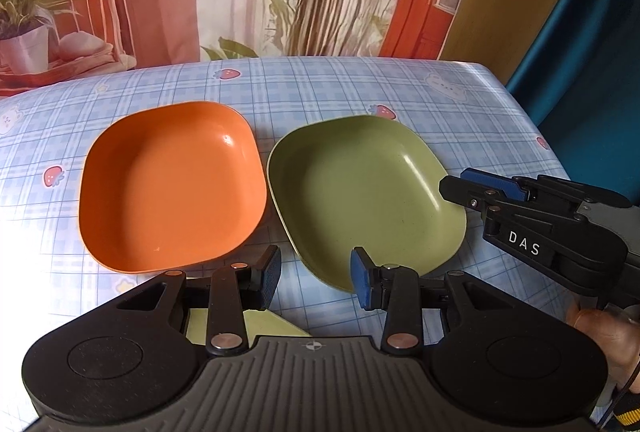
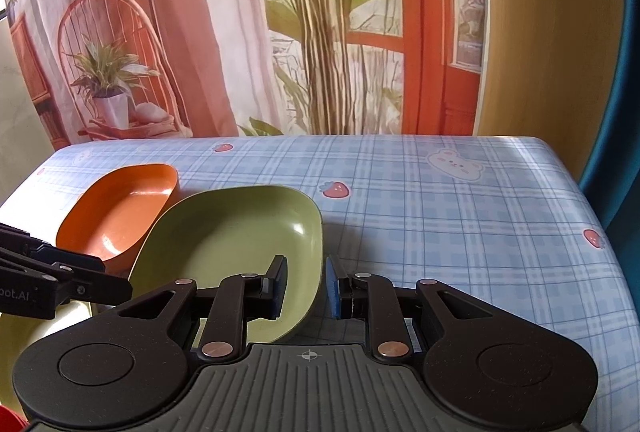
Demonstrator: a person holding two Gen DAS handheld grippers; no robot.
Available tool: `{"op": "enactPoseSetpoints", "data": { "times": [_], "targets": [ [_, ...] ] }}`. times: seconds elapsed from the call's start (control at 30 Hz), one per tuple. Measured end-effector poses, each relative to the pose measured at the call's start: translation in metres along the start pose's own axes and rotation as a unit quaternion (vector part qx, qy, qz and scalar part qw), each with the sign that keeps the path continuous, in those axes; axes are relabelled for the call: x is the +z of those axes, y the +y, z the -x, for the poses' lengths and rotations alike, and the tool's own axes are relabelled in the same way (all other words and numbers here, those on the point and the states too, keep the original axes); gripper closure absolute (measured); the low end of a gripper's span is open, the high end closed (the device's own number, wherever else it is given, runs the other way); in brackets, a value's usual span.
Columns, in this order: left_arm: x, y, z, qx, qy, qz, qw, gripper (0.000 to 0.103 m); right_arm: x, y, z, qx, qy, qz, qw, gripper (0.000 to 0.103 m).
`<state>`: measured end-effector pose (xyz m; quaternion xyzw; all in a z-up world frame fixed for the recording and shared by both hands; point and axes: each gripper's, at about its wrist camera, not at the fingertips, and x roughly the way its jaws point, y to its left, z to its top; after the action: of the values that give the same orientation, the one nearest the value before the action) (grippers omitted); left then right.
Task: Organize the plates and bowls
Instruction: 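Grasp the rim of the green plate with the left tool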
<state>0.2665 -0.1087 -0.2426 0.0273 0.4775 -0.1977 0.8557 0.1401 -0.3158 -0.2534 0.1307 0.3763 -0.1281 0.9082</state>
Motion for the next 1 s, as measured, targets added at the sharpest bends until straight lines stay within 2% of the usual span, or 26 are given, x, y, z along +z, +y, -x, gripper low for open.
{"op": "enactPoseSetpoints", "data": {
  "times": [0.17, 0.33, 0.4, 0.47, 0.67, 1.0],
  "targets": [
    [0.002, 0.003, -0.014, 0.004, 0.012, 0.005, 0.9999, 0.063, 0.0, -0.001, -0.012, 0.002, 0.007, -0.001, 1.0, 0.083],
    [0.007, 0.009, -0.026, -0.012, 0.021, 0.04, 0.9989, 0.063, -0.003, -0.005, -0.02, 0.01, 0.02, -0.013, 1.0, 0.084],
    [0.008, 0.01, -0.03, -0.017, 0.023, 0.048, 0.9984, 0.065, -0.005, -0.008, -0.02, 0.014, 0.023, -0.019, 0.999, 0.09],
    [0.007, 0.008, -0.034, -0.016, 0.025, 0.046, 0.9985, 0.071, -0.007, -0.009, -0.019, 0.014, 0.024, -0.022, 0.999, 0.093],
    [0.005, 0.001, -0.038, -0.015, 0.028, 0.033, 0.9989, 0.071, -0.016, -0.015, -0.011, 0.02, 0.022, -0.043, 0.999, 0.094],
    [0.006, -0.01, -0.021, -0.021, 0.009, 0.011, 0.9997, 0.071, -0.019, -0.019, 0.008, 0.011, 0.012, -0.059, 0.998, 0.093]
  ]
}}
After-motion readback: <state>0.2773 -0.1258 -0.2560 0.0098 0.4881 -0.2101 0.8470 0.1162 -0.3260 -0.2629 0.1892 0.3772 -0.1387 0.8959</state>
